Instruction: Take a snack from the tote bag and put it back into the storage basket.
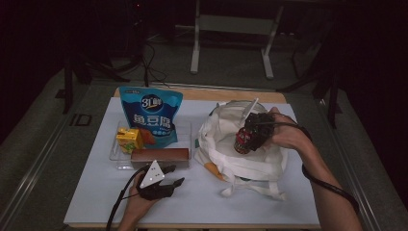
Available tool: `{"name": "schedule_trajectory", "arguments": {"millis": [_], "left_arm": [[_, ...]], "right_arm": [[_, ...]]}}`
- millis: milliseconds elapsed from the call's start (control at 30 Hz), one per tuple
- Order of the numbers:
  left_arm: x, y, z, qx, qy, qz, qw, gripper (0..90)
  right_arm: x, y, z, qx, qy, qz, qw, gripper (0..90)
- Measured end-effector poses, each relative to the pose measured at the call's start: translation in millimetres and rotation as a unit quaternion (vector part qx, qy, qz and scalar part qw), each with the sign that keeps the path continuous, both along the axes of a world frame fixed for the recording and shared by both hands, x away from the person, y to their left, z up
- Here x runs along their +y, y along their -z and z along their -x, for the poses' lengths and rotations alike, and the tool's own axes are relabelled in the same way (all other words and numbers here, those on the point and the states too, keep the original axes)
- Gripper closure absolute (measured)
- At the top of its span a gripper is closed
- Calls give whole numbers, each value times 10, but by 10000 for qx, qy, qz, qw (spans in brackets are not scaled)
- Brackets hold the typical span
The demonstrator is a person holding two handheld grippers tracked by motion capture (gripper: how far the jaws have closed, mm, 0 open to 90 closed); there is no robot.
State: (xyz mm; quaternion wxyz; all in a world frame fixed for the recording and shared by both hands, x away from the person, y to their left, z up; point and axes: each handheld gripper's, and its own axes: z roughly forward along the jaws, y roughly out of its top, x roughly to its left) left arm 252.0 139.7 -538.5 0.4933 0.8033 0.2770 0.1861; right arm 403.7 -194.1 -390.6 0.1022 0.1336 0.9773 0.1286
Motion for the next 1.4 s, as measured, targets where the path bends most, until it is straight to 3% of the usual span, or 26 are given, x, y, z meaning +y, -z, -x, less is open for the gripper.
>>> {"name": "schedule_trajectory", "arguments": {"millis": [1400], "left_arm": [[0,0,0,1,4,5,10000,447]], "right_arm": [[301,-283,139,-131,-578,11,9982,238]]}}
